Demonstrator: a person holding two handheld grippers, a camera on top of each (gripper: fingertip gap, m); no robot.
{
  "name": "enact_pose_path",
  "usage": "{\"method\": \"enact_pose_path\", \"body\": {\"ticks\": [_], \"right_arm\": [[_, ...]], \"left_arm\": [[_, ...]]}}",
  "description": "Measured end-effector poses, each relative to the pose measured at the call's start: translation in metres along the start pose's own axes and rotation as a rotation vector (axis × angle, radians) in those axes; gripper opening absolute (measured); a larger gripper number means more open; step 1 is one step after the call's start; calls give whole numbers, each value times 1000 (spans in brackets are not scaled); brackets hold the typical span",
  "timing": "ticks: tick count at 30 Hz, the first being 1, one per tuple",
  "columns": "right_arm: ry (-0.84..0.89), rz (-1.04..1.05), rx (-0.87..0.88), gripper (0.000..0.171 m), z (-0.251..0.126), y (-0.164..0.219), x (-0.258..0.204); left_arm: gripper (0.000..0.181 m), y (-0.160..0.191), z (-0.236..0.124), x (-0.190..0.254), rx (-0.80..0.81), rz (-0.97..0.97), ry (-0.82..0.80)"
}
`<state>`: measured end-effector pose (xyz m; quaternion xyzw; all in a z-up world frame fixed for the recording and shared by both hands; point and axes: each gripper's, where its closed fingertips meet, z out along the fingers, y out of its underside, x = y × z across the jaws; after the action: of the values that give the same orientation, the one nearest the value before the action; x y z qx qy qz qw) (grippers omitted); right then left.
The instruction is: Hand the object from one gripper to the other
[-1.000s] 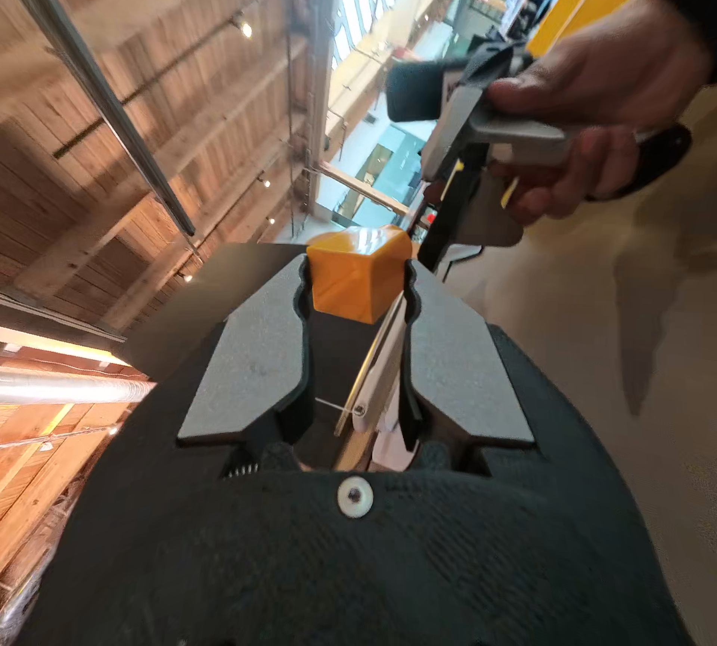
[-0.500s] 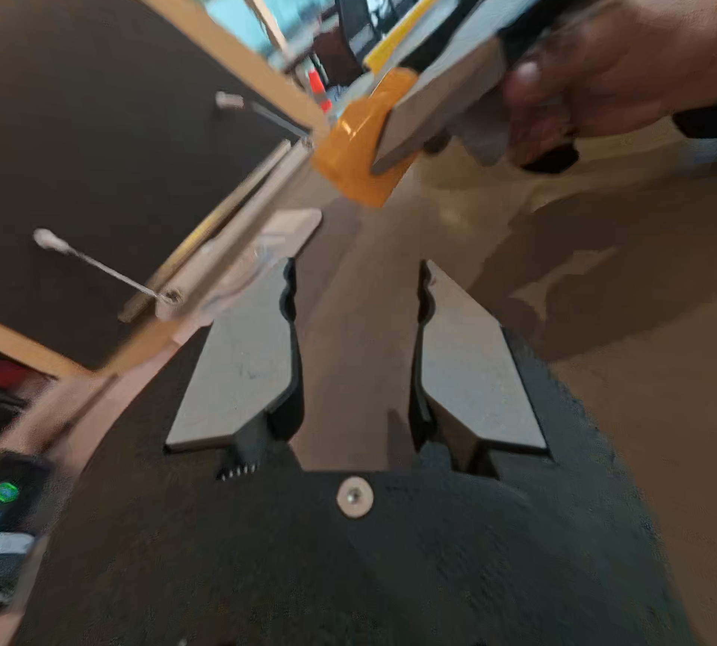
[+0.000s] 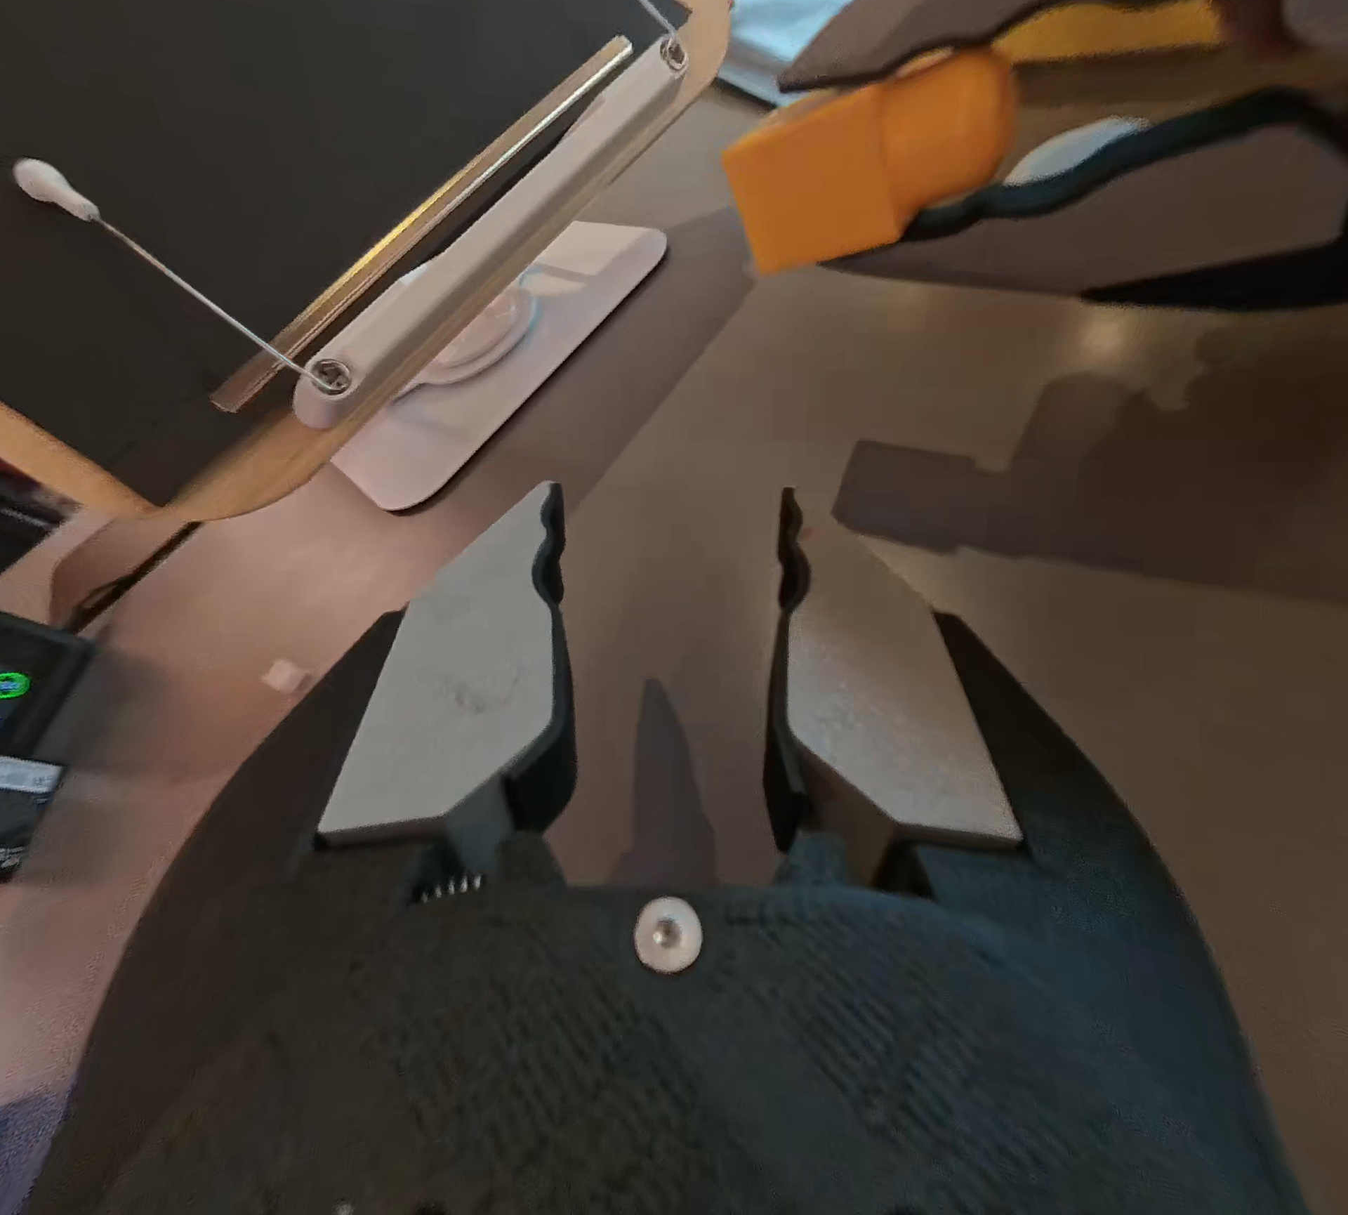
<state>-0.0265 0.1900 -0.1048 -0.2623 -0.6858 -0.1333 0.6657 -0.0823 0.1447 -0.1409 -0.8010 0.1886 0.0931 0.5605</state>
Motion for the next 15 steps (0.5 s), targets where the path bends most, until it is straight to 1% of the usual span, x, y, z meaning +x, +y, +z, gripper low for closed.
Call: {"method": "enact_pose_path", "body": {"ticks": [2,3,7,11,13,15], "right_arm": [[27,-33,2,33,-2,-2,2],[39,-40,10,33,-3,-4,3],[83,-54,51,32,-8,-19,9],[76,-124,102,33,-10,-42,-2],[65,-150,135,32,-12,-54,-9],[51,-146,144,32,-12,-59,-13]], "left_arm": [[65,-7,-3,5,31,-82,71],[66,-13,-6,5,56,-120,93],[73,-33,-16,16,153,-188,171],[82,-54,-23,37,224,-321,346],[82,-58,-25,38,238,-338,367],[81,-50,-21,37,204,-308,346]]}}
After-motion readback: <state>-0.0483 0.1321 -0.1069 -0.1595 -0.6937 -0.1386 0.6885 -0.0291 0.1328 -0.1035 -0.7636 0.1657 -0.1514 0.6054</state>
